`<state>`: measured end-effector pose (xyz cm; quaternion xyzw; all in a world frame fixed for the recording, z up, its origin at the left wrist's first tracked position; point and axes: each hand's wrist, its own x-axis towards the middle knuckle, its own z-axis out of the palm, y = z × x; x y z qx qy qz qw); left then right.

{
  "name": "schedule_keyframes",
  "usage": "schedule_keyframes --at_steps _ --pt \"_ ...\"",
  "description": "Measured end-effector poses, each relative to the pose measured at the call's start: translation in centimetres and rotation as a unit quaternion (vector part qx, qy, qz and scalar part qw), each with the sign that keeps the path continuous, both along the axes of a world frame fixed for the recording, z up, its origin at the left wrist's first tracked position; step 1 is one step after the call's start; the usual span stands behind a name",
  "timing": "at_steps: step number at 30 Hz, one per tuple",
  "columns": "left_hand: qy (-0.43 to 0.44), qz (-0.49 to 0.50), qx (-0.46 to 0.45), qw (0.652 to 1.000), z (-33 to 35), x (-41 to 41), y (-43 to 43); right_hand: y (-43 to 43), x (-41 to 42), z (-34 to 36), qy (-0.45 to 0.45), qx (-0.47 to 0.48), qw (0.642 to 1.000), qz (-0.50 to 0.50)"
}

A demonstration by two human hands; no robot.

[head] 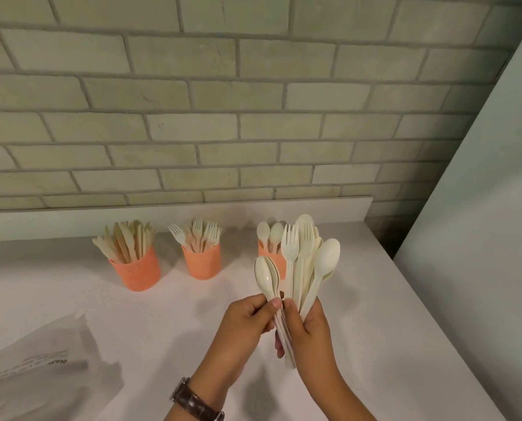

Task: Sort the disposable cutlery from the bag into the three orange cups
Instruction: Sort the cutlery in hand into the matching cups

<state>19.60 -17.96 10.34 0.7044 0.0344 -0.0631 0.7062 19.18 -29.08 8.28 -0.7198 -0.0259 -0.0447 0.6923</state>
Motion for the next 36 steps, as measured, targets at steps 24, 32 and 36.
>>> schedule_keyframes --at_steps 24,32,36 --pt "-0.064 0.184 0.108 0.975 -4.1 16.1 -2.1 -9.8 2.7 -1.1 0.093 0.034 0.995 0.026" --pt "-0.015 0.158 0.125 0.979 -5.9 16.5 -2.2 -9.8 2.7 -0.6 0.11 0.043 0.992 0.036" --pt "-0.016 0.198 0.102 0.975 -4.2 13.5 -2.0 -9.0 2.6 -0.4 0.104 0.039 0.992 0.052"
